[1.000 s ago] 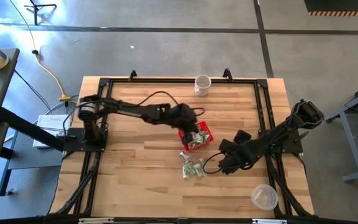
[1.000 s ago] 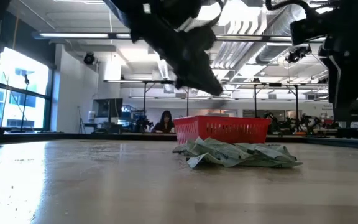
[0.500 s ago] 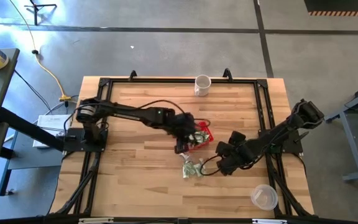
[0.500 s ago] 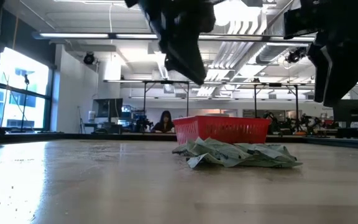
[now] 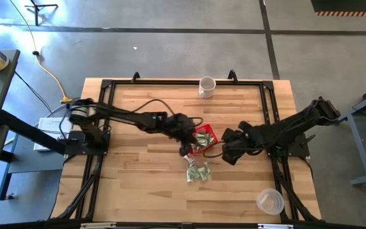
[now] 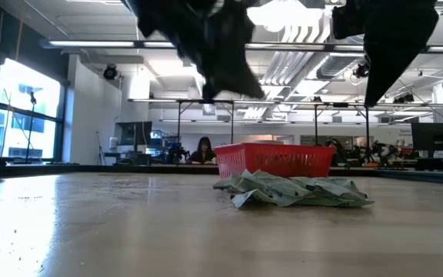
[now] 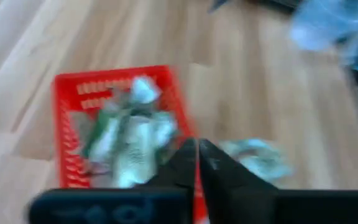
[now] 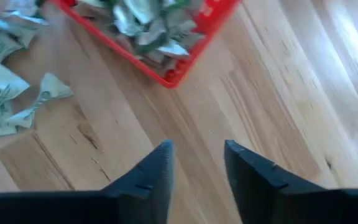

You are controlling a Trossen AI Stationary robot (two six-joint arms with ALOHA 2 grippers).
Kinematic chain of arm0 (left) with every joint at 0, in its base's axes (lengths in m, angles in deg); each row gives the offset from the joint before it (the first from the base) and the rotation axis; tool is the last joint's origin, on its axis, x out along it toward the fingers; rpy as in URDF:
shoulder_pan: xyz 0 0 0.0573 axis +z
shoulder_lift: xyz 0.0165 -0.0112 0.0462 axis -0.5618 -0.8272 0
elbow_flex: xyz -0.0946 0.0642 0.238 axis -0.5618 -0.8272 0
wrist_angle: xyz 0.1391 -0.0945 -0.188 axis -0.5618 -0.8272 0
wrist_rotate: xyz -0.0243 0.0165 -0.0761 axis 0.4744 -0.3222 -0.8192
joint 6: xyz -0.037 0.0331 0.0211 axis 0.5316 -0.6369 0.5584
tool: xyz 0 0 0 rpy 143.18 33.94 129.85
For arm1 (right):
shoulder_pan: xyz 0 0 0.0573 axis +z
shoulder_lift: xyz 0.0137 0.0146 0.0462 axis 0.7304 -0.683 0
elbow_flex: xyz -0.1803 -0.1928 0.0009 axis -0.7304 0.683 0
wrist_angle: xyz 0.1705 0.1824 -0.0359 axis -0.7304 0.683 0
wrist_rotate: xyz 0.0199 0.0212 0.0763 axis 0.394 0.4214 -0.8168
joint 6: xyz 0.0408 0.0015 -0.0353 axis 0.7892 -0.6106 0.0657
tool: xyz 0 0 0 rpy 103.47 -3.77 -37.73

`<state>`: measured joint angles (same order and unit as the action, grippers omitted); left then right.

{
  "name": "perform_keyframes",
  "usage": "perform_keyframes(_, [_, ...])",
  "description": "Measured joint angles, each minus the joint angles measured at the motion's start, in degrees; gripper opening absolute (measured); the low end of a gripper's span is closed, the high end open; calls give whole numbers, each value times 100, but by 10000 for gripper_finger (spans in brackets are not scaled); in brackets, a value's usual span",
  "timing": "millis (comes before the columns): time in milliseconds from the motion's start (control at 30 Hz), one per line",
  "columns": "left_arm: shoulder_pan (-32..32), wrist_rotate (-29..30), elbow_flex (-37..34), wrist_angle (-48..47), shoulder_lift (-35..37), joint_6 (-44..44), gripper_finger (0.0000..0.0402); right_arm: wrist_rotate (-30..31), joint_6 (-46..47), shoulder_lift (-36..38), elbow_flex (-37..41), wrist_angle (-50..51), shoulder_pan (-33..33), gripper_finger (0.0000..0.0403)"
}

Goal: Pick and place items into bin
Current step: Adjust the white stevia packet in the red bin

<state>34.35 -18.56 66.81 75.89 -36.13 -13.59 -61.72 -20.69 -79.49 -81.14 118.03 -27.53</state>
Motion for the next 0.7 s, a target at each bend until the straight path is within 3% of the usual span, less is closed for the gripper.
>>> perform_keyframes(100, [158,206,249,-108,-540,-30,21,89,381,176,0,343,23,81])
perform_keyframes(300, [282,774,960,-202,-1178,-240,49,396,933,322,0,914,225,6])
perform_keyframes(367, [286,782,1099,-677,-1309,-298,38,462,1036,323,1,940,248,10])
perform_keyframes(567, [280,960,1361,-868,-1701,-260,21,596,1080,283,35,922,252,37])
perform_keyframes(700, [234,770,1365,-911,-1737,-183,60,687,1080,286,33,949,239,40])
